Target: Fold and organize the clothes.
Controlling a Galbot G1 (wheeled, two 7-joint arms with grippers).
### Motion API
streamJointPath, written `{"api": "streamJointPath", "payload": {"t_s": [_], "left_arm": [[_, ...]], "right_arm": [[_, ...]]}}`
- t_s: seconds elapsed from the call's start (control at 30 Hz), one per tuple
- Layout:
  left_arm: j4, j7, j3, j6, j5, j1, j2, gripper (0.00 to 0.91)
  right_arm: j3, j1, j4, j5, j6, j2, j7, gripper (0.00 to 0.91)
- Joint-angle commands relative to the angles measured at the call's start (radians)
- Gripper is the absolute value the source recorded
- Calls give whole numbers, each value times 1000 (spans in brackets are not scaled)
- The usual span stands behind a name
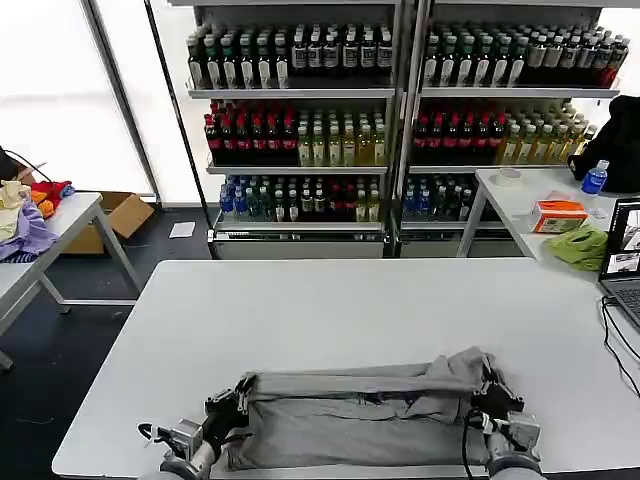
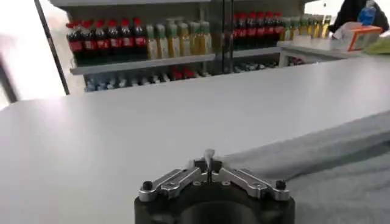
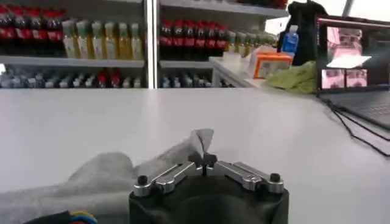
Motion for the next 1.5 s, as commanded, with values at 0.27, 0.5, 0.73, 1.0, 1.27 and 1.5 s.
{"api": "streamJointPath", "payload": {"t_s": [0.27, 0.5, 0.73, 1.0, 1.27, 1.5], "left_arm": [[27, 20, 11, -19, 68, 26, -39, 10], [12, 24, 4, -15, 85, 20, -28, 907], [-23, 26, -3, -54, 97, 15, -45, 907], [-137, 9, -47, -18, 91, 30, -43, 907], [-112, -48, -62, 15, 86, 78, -122, 907], [-83, -63, -42, 21, 58, 98, -212, 907]], "right_arm": [[-19, -156, 42, -118, 94, 14, 22, 0], [-30, -130, -13, -142, 109, 14, 34, 0], [-39, -114, -75, -183, 131, 17, 46, 907], [9, -134, 19, -183, 179, 17, 76, 907], [59, -141, 166, -179, 210, 24, 103, 907], [36, -130, 168, -175, 200, 28, 95, 907]]}}
